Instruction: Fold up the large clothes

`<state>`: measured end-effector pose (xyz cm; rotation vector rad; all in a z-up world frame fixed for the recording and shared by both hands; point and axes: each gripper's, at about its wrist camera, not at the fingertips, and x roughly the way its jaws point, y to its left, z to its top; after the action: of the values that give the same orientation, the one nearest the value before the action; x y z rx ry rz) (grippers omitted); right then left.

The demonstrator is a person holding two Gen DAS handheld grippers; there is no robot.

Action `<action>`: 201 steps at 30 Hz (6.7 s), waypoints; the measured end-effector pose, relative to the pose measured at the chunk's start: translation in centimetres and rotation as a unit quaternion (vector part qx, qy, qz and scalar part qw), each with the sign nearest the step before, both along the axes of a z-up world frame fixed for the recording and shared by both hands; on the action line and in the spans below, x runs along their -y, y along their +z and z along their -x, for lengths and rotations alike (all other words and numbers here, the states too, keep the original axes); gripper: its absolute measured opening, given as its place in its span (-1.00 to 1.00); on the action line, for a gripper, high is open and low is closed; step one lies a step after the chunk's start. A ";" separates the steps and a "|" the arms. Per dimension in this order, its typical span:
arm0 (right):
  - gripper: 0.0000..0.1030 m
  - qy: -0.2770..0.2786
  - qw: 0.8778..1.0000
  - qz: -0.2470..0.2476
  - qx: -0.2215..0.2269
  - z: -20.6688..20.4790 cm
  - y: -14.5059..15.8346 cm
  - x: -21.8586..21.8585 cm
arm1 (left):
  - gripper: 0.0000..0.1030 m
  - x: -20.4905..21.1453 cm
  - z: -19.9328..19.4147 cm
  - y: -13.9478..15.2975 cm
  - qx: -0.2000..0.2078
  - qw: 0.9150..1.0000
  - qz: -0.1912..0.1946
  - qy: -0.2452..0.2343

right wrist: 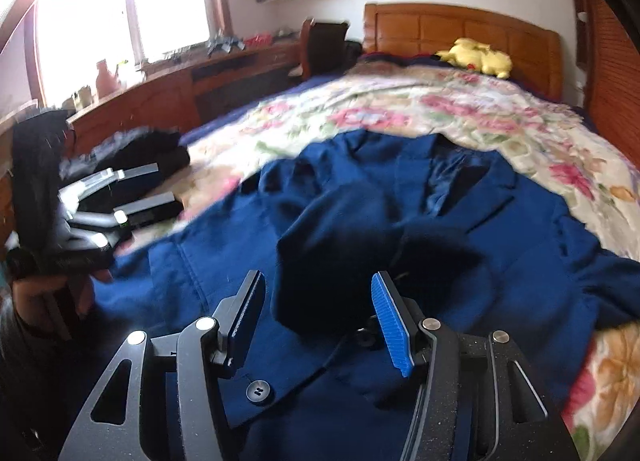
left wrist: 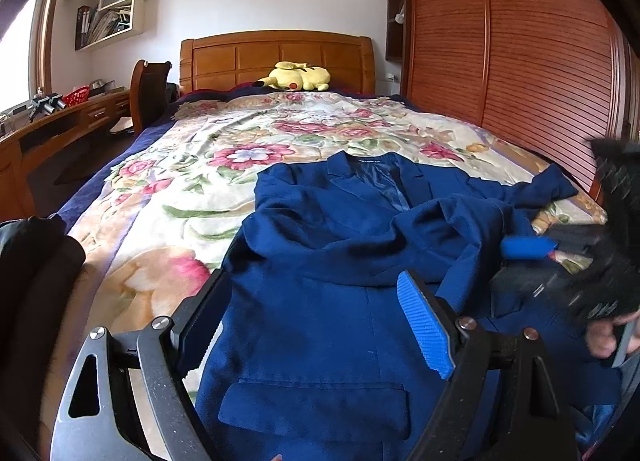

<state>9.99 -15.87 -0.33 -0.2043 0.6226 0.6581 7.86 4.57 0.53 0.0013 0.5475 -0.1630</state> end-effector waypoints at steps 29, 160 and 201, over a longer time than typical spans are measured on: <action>-0.99 -0.081 0.995 0.036 0.050 0.4 1.3 1.6 | 0.66 -0.4 0.3 -1.1 -0.013 1.000 -0.003 0.000; 0.07 -0.159 0.976 0.137 -0.054 3.6 -3.1 2.7 | 0.66 -0.9 2.7 -1.1 -0.029 0.998 0.018 -0.054; 0.14 -0.223 0.968 0.106 0.039 5.7 1.8 7.3 | 0.66 -3.0 2.7 -0.5 -0.024 0.999 0.018 -0.034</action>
<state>4.28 -23.16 1.45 -0.2760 0.6364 0.1483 5.13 7.62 0.00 -0.0199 0.5918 -0.2397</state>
